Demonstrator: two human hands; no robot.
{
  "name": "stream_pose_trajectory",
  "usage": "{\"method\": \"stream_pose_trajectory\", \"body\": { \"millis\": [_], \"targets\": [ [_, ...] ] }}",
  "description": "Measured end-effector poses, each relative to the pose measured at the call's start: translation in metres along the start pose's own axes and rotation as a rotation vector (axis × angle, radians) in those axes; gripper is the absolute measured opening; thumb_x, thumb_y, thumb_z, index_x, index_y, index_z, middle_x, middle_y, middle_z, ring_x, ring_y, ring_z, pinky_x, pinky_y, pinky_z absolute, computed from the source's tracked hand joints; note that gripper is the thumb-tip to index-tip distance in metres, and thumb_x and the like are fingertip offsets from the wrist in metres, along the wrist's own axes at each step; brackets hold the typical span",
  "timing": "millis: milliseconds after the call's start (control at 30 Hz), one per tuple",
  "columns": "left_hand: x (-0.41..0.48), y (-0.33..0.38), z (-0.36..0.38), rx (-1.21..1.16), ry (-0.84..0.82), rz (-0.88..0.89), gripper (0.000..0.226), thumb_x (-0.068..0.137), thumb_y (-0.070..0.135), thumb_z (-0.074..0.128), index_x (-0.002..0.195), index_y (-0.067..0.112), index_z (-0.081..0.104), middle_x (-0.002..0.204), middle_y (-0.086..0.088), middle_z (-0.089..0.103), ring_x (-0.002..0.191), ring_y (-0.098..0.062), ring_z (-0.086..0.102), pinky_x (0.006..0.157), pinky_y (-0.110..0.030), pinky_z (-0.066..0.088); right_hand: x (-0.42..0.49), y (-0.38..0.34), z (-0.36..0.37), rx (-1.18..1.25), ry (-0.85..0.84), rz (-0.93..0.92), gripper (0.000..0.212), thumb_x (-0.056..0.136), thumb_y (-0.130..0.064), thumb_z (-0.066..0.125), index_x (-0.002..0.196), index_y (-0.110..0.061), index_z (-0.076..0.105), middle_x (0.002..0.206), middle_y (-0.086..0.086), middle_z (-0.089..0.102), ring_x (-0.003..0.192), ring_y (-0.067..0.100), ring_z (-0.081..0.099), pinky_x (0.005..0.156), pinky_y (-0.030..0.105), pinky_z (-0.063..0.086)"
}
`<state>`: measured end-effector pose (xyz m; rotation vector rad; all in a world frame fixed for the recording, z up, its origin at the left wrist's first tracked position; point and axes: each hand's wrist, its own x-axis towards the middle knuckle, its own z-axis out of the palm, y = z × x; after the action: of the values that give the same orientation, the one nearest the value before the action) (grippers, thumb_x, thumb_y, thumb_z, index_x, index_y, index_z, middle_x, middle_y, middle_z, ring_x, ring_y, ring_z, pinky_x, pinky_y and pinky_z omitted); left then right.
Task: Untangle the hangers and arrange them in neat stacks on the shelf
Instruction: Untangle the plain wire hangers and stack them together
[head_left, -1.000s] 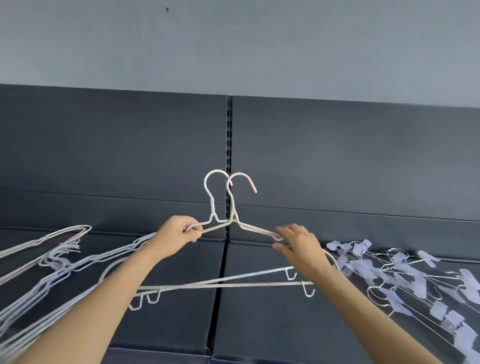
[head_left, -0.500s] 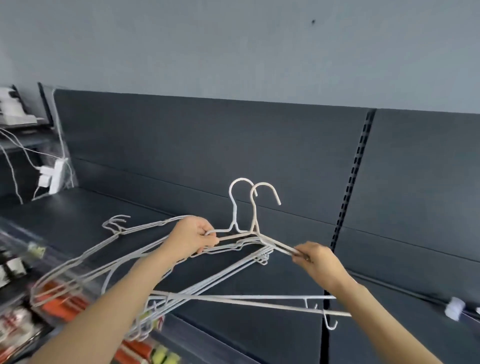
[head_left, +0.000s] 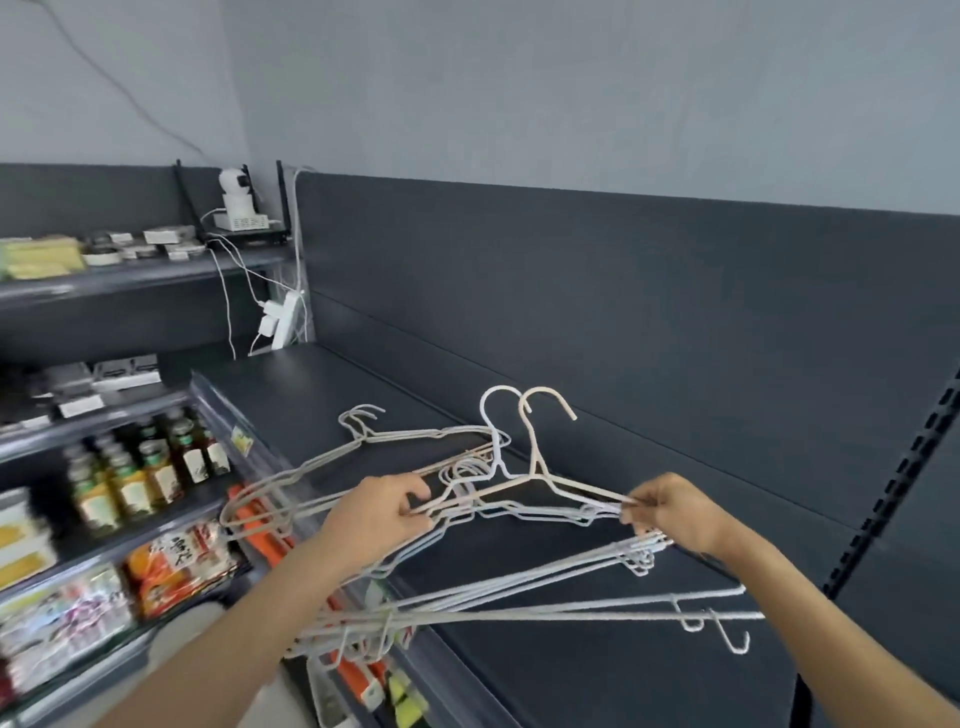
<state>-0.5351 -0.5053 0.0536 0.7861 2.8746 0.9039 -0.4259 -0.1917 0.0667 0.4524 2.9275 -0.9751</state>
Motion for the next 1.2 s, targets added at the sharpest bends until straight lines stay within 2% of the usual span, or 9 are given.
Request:
{"method": "stream_pose_trajectory", "body": {
  "millis": [67,200,300,467,667,833,900,1000,1200],
  "targets": [
    [-0.001,-0.004,0.002,0.074,0.051,0.012,0.027,0.079,0.028,0.067,0.105,0.023,0.059,0.070,0.006,0.054,0.068,-0.016,0.052,0.072,-0.031,0.045,0.016,0.000,-0.001,-0.002,-0.032,-0.015,0.020,0.081,-0.014,0.062,0.063,-0.007,0.066,0.051,-0.007,0.058,0.053,0.006,0.049,0.063,0.025,0.039],
    [0.005,-0.016,0.009,0.111,0.098,-0.030,0.016,0.083,0.026,0.064,0.096,0.018,0.059,0.069,0.006,0.053,0.071,-0.017,0.052,0.066,-0.026,0.036,0.054,-0.009,0.007,-0.053,-0.046,-0.015,0.027,0.078,-0.016,0.063,0.052,-0.022,0.062,0.052,-0.011,0.061,0.065,0.011,0.057,0.076,0.030,0.046],
    [0.015,-0.026,0.016,0.138,0.066,-0.068,0.012,0.086,0.024,0.061,0.092,0.014,0.062,0.061,0.013,0.047,0.076,-0.019,0.056,0.066,-0.024,0.031,0.078,-0.016,0.021,-0.075,-0.020,-0.019,0.013,0.082,-0.016,0.060,0.073,-0.017,0.070,0.074,-0.001,0.064,0.078,0.017,0.060,0.077,0.027,0.046],
    [0.028,-0.046,0.029,0.169,-0.002,-0.184,0.020,0.086,0.022,0.059,0.101,0.011,0.067,0.103,-0.004,0.068,0.100,-0.019,0.061,0.082,-0.023,0.039,0.095,-0.012,0.049,-0.126,-0.039,-0.044,0.011,0.086,-0.021,0.059,0.084,-0.020,0.069,0.088,0.003,0.071,0.084,0.021,0.066,0.077,0.031,0.052],
    [0.032,-0.056,0.031,-0.102,-0.089,-0.342,0.012,0.086,0.008,0.059,0.081,0.013,0.069,0.077,-0.002,0.061,0.065,-0.002,0.052,0.061,-0.013,0.040,0.100,0.001,0.043,-0.061,0.057,-0.110,0.010,0.085,-0.027,0.062,0.088,-0.024,0.072,0.088,-0.010,0.070,0.076,0.010,0.060,0.075,0.024,0.045],
    [0.040,-0.055,0.020,-0.131,-0.155,-0.359,0.016,0.087,0.003,0.053,0.086,0.012,0.067,0.070,0.010,0.057,0.067,0.005,0.049,0.056,-0.001,0.037,0.098,0.010,0.027,-0.119,0.144,-0.135,0.009,0.083,-0.032,0.064,0.085,-0.028,0.072,0.074,-0.020,0.063,0.080,0.009,0.056,0.072,0.023,0.038],
    [0.046,-0.056,0.017,-0.127,-0.164,-0.349,0.018,0.088,0.004,0.053,0.095,0.007,0.070,0.078,0.004,0.060,0.068,0.004,0.050,0.067,-0.011,0.039,0.096,0.012,0.019,-0.120,0.249,-0.145,0.009,0.083,-0.031,0.065,0.084,-0.027,0.073,0.067,-0.026,0.054,0.080,0.009,0.050,0.073,0.022,0.035],
    [0.054,-0.061,0.013,-0.123,-0.191,-0.376,0.021,0.088,0.003,0.052,0.099,0.002,0.070,0.075,0.002,0.060,0.065,0.001,0.049,0.068,-0.017,0.039,0.092,0.012,0.006,-0.127,0.397,-0.197,0.007,0.081,-0.028,0.067,0.078,-0.027,0.073,0.079,-0.015,0.069,0.081,0.011,0.051,0.071,0.023,0.039],
    [0.061,-0.065,0.007,-0.358,-0.214,-0.568,0.041,0.097,0.028,0.042,0.071,0.006,0.066,0.070,-0.009,0.065,0.075,-0.028,0.063,0.059,-0.020,0.044,0.082,0.009,-0.016,-0.103,0.523,-0.246,0.006,0.079,-0.026,0.069,0.080,-0.022,0.074,0.078,-0.007,0.069,0.078,0.018,0.052,0.069,0.028,0.040]
  ]
}}
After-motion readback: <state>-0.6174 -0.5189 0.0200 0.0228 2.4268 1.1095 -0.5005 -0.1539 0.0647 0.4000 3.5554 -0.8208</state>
